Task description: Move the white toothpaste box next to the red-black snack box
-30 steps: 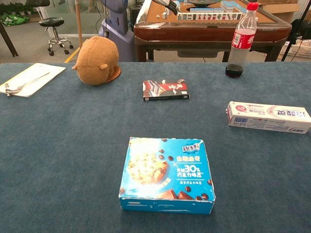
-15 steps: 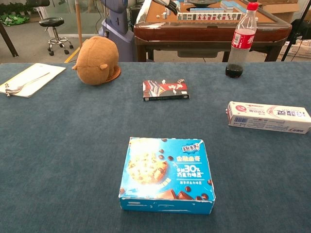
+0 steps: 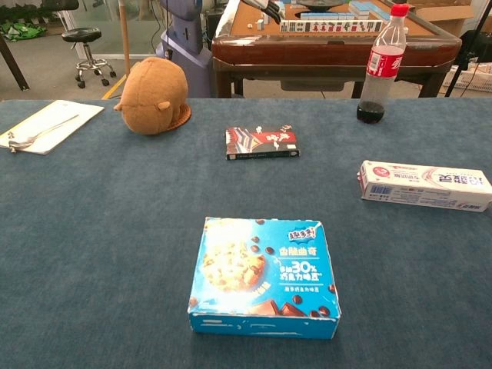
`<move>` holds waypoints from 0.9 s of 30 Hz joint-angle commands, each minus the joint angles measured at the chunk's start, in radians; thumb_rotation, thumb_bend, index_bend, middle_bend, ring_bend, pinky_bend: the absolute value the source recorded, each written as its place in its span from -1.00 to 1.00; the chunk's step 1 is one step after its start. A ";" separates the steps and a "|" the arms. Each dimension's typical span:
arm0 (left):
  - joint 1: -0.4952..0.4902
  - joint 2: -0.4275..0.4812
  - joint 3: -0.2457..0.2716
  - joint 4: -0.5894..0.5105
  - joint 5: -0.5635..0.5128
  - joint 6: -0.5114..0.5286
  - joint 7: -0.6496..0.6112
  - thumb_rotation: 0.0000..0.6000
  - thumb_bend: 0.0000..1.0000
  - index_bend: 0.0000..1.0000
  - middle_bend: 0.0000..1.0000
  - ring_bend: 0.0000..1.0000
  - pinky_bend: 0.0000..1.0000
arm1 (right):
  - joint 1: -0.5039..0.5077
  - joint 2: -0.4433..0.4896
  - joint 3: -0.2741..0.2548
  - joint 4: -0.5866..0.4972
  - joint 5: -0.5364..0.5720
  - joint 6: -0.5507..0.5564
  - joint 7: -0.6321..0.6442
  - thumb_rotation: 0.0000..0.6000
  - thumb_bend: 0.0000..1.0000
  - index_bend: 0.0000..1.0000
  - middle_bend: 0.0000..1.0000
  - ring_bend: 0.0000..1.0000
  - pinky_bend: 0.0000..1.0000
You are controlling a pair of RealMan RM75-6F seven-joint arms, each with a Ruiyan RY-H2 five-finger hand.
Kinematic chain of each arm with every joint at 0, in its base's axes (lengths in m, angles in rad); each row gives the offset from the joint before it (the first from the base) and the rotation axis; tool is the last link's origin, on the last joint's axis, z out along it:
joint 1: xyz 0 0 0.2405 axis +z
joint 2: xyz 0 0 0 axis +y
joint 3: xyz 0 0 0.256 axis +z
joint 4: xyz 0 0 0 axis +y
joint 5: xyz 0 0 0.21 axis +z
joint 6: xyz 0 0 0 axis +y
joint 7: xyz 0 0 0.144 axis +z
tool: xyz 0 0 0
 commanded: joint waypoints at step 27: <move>0.002 0.001 0.000 0.002 -0.003 -0.002 -0.007 1.00 -0.81 0.26 0.69 0.17 0.07 | 0.071 -0.049 0.006 -0.040 -0.011 0.016 -0.031 1.00 0.68 -0.82 1.00 1.00 0.98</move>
